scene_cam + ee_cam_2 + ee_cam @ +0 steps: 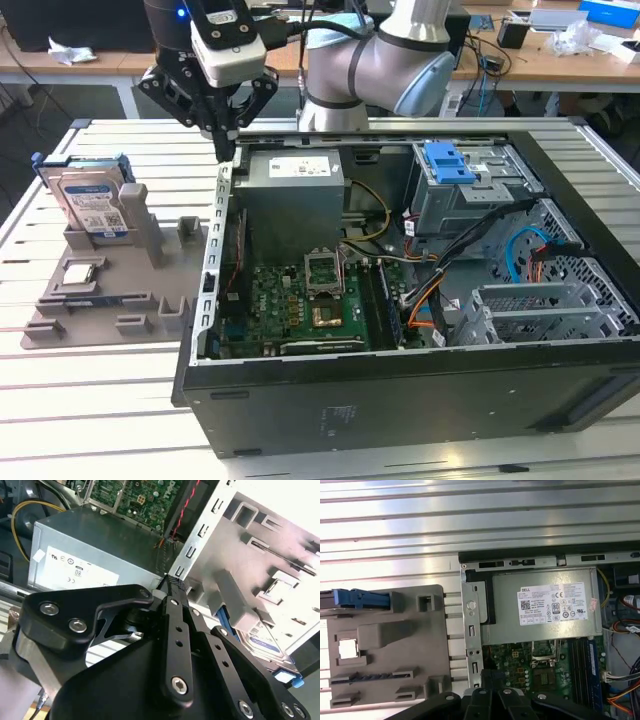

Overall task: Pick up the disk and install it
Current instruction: 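Reach for the disk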

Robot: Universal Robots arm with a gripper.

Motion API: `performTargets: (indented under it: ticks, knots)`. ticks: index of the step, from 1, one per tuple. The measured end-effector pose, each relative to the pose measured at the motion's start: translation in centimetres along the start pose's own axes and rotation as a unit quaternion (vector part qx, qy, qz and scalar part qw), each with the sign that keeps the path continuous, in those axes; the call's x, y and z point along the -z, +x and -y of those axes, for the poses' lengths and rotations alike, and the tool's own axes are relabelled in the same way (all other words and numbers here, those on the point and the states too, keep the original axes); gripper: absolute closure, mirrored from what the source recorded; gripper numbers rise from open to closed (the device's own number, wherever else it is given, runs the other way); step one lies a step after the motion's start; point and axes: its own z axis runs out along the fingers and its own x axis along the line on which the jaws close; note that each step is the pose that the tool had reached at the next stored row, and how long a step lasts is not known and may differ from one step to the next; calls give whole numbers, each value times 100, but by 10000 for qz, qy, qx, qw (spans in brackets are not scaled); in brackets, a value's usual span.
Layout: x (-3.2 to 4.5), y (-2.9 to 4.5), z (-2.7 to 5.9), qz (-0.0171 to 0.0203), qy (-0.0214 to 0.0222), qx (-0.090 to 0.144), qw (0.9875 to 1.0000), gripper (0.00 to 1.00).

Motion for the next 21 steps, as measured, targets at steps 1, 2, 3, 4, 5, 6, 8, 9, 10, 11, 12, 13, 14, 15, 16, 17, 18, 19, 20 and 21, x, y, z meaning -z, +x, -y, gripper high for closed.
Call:
performTargets:
  ticks: [1, 2, 3, 4, 5, 6, 8, 9, 10, 11, 12, 13, 14, 15, 16, 17, 18, 19, 20, 21]
  knots:
    - [0, 16, 1, 0, 0, 0, 10000, 89]
    - [1, 38, 3, 0, 0, 0, 10000, 89]
    - [3, 136, 10, 0, -1, 0, 10000, 89]
    - [4, 180, 13, 0, 0, 0, 10000, 89]
    - [6, 223, 17, 0, 0, 0, 10000, 89]
    - [7, 267, 20, 0, 0, -1, 10000, 89]
    - [10, 391, 29, 0, 0, 0, 10000, 89]
    - [11, 434, 32, 0, -1, -1, 10000, 89]
    - [12, 477, 35, 0, 0, -1, 10000, 89]
    - [14, 515, 38, 0, 0, 0, 10000, 89]
    - [15, 544, 41, 0, 0, 0, 10000, 89]
    - [15, 564, 42, 0, 0, 0, 10000, 89]
    - [15, 593, 44, 0, 0, 0, 10000, 89]
    - [16, 613, 45, 0, 0, -1, 10000, 89]
    - [17, 646, 48, 0, -1, -1, 10000, 89]
    - [18, 699, 52, 0, 0, 0, 10000, 89]
    - [19, 720, 54, 0, 0, 0, 10000, 89]
    - [19, 744, 55, 0, 0, 0, 10000, 89]
    - [21, 784, 58, 0, 0, 0, 10000, 89]
    - [21, 805, 60, 0, 0, 0, 10000, 89]
